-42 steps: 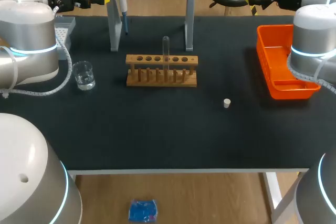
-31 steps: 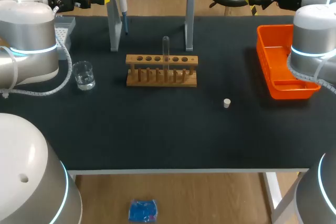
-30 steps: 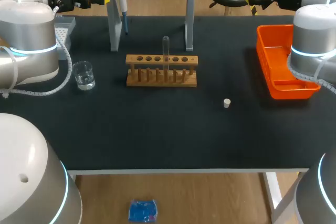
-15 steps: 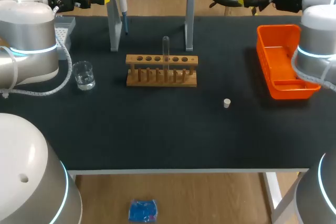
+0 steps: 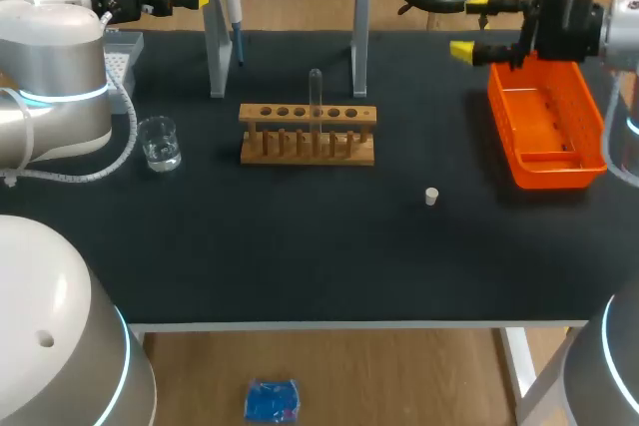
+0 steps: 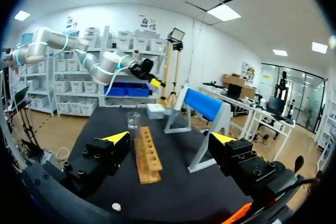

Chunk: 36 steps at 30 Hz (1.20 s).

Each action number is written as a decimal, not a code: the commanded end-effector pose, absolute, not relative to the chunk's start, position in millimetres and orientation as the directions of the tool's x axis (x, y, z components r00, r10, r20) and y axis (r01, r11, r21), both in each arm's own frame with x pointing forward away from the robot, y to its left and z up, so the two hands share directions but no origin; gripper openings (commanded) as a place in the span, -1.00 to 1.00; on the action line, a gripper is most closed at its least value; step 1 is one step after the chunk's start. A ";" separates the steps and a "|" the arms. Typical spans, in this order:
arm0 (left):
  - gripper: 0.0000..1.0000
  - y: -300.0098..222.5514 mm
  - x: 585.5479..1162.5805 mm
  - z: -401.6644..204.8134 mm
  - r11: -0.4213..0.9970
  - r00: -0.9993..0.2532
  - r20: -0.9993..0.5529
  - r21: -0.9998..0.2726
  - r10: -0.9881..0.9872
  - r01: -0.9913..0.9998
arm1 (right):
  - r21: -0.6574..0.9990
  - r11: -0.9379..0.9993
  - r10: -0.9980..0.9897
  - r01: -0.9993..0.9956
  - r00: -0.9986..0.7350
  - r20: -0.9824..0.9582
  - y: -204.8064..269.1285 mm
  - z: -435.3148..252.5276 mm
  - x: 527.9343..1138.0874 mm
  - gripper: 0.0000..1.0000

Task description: Invert the test tube, pick up the pipette, mount the tip to pipette, aspirate from beaker and dispense into the tube, eject the tip, return the pipette, and cap with the stopper.

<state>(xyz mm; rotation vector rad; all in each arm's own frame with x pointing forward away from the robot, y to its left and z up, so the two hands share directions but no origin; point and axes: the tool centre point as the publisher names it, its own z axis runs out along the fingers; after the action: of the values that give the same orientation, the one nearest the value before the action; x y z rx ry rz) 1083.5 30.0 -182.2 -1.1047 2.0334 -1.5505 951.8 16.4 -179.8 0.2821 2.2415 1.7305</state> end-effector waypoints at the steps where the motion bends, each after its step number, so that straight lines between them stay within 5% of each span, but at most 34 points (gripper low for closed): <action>1: 1.00 30.0 1083.5 -182.2 0.095 -0.633 0.173 -0.925 -0.755 -0.367 | 0.958 0.283 0.262 -0.047 -0.957 -0.124 4.7 -186.9 923.6 1.00; 16: 1.00 30.0 1083.5 -182.2 0.095 -0.633 0.173 -0.925 -0.755 -0.367 | 0.943 0.318 0.089 -0.099 -0.987 -0.134 26.6 -221.3 860.1 1.00; 36: 1.00 19.4 1066.6 -181.1 0.126 -0.654 0.141 -0.930 -0.743 -0.344 | 0.933 0.337 0.094 -0.126 -0.982 -0.166 28.4 -224.6 858.7 1.00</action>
<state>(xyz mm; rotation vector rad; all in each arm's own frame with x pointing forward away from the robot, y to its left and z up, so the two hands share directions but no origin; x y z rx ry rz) 1080.7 24.4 -181.3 -1.0636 2.0510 -1.5467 860.0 28.5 -225.1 -0.0308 2.4061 1.7095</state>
